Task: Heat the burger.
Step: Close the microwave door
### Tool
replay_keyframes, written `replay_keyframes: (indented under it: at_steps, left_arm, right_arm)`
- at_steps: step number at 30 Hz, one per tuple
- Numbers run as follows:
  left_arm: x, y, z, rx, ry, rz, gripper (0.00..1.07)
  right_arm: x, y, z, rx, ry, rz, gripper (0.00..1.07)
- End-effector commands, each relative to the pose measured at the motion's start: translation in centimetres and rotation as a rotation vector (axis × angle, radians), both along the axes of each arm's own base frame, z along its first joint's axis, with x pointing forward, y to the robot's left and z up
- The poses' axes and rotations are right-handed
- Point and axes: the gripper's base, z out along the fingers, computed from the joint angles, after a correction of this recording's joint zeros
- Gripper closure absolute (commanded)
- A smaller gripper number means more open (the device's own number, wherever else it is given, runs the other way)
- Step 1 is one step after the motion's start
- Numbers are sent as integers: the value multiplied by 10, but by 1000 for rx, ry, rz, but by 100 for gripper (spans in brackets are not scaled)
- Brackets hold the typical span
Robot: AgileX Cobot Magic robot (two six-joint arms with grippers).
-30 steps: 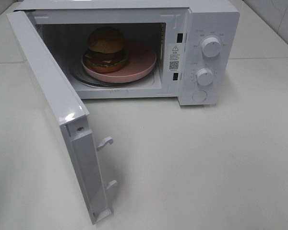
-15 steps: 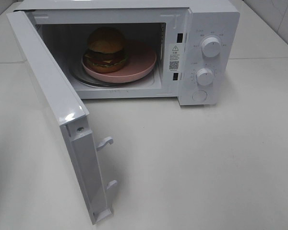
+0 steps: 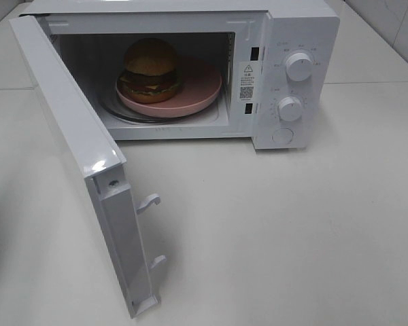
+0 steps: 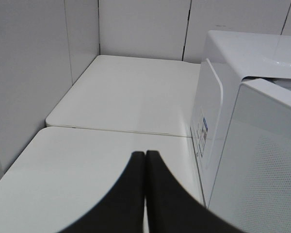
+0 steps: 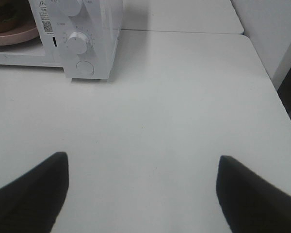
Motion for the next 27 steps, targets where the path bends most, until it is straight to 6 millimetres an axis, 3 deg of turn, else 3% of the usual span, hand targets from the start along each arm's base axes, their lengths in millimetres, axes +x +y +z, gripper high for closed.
replay_keyframes:
  at_steps: [1, 11, 27]
  left_arm:
    - [14, -4, -5, 7, -51, -48, 107]
    - [38, -23, -29, -46, -54, -265, 107]
    - [70, -32, -68, -73, -26, -394, 107]
  right_arm:
    - [-5, -1, 0, 7, -45, -9, 32]
    - [-5, -1, 0, 7, -45, -9, 32]
    - [-5, -1, 0, 7, -45, -9, 32]
